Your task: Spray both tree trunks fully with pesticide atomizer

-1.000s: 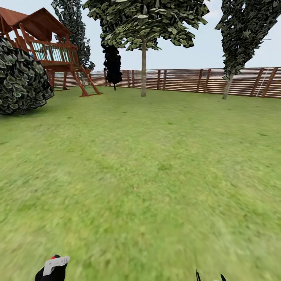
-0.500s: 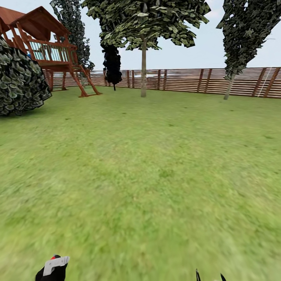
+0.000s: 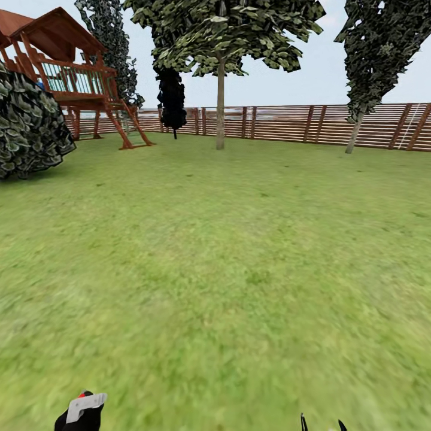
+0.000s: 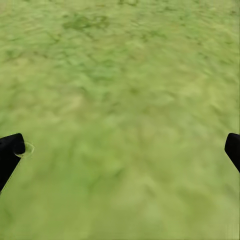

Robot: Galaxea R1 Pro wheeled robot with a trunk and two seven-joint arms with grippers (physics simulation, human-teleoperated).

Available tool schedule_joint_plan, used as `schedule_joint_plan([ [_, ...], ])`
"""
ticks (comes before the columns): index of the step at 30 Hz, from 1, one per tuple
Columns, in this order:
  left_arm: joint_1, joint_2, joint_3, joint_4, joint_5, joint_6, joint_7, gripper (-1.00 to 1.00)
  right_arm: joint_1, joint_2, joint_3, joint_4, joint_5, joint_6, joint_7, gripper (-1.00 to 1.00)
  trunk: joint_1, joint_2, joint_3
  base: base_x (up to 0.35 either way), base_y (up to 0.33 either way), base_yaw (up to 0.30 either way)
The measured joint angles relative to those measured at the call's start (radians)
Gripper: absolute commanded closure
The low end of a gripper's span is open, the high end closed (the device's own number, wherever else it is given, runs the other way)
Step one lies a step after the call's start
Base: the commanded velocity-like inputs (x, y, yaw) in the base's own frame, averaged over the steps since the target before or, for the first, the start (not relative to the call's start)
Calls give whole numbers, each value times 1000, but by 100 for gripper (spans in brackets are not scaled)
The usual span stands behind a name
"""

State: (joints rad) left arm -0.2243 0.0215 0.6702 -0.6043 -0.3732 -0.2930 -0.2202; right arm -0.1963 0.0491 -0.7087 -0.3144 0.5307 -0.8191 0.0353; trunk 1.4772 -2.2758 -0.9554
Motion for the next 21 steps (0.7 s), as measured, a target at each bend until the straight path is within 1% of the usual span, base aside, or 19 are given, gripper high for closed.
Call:
schedule_joint_plan([
  [21,0,0,0,0,0,0,0,100,0,-1,-1,-2,0,0,-1,-100,0,0,0,340,0,0],
])
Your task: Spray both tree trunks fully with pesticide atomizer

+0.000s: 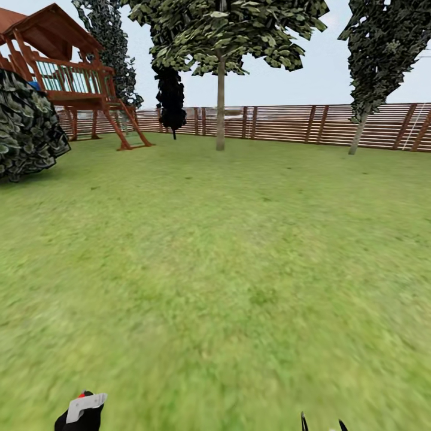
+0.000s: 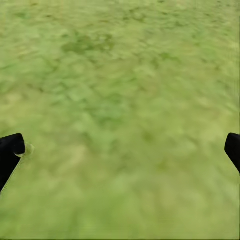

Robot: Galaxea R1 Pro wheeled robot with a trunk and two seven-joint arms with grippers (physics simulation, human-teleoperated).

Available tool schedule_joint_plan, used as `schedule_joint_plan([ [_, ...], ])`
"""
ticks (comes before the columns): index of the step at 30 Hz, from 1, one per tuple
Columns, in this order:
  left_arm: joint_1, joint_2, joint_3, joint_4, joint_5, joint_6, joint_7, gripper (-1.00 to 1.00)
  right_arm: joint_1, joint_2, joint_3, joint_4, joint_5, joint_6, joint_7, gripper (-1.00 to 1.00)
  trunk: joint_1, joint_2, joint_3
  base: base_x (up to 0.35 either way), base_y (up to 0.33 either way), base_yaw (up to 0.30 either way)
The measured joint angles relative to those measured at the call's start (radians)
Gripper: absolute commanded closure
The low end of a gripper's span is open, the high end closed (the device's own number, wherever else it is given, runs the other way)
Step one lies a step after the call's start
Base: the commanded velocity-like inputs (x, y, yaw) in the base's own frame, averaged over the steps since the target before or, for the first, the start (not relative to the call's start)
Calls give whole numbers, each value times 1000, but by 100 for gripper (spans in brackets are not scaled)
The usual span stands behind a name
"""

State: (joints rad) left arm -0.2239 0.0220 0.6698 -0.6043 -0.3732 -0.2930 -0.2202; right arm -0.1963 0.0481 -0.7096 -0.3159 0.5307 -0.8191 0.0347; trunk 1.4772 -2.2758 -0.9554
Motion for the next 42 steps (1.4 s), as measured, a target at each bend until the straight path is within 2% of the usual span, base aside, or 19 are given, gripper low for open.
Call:
schedule_joint_plan([
  [42,-1,0,0,2,0,0,0,100,0,0,1,0,0,0,0,-100,0,0,0,340,0,0],
])
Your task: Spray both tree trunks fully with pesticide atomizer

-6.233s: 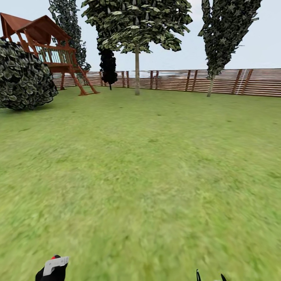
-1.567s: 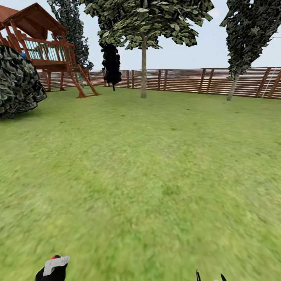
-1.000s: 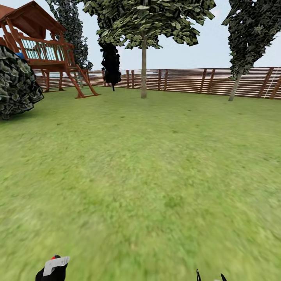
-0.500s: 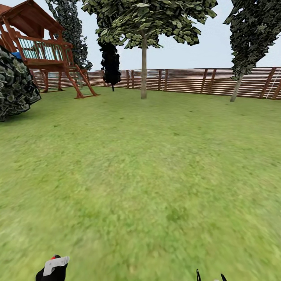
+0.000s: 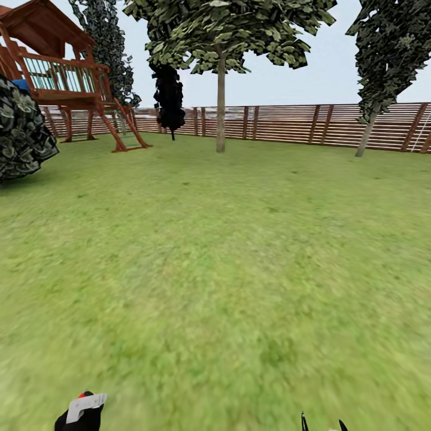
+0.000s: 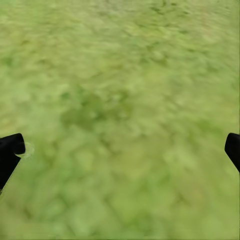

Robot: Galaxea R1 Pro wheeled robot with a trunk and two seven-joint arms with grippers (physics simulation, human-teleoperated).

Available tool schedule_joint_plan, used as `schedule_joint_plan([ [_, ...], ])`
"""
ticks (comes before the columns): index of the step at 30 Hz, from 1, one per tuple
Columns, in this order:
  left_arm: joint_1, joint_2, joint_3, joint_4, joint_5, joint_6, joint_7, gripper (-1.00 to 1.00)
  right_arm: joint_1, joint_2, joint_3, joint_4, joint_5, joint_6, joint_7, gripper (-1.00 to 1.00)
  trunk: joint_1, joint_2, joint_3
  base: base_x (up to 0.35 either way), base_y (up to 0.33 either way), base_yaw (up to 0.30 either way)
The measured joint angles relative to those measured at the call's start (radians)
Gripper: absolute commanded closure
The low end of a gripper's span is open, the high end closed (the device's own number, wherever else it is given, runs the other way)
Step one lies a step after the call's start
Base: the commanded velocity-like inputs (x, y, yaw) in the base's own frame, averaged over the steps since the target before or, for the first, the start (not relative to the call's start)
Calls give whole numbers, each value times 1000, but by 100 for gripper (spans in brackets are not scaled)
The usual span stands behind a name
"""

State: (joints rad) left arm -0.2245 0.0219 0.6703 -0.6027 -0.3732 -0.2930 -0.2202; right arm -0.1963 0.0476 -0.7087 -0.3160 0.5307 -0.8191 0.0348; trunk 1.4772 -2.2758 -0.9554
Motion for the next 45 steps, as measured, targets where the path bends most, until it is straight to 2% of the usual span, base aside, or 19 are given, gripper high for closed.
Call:
schedule_joint_plan([
  [45,0,1,0,0,0,0,0,100,0,1,0,0,0,0,-1,-100,0,0,0,340,0,0],
])
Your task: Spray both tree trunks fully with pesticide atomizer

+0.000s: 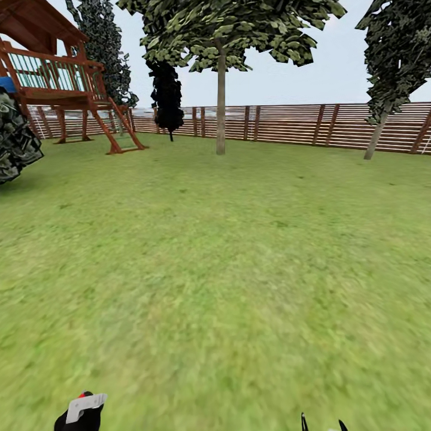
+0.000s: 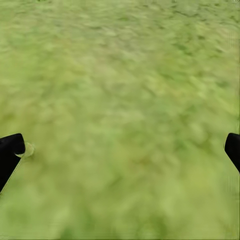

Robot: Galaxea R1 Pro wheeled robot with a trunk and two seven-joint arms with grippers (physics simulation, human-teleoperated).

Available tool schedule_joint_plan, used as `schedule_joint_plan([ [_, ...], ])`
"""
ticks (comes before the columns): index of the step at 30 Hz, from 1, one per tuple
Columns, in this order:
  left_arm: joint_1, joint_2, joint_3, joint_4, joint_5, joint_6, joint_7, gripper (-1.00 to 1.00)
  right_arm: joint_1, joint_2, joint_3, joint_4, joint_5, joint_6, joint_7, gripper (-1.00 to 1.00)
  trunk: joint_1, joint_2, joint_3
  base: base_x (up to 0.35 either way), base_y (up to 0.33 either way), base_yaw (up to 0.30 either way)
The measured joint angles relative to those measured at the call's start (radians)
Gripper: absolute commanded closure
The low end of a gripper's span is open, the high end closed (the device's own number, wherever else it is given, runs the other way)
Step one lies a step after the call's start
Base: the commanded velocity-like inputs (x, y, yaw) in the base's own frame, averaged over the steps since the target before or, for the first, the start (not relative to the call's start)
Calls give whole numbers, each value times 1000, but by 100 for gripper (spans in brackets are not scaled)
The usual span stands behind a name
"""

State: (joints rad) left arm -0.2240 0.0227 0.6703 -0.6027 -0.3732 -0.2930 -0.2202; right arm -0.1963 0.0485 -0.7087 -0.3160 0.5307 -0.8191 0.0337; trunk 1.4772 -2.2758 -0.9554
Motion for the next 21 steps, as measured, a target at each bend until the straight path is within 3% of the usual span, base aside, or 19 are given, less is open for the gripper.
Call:
schedule_joint_plan([
  [21,0,0,0,0,0,0,0,100,0,-1,0,0,0,0,0,-100,0,0,0,340,0,0],
])
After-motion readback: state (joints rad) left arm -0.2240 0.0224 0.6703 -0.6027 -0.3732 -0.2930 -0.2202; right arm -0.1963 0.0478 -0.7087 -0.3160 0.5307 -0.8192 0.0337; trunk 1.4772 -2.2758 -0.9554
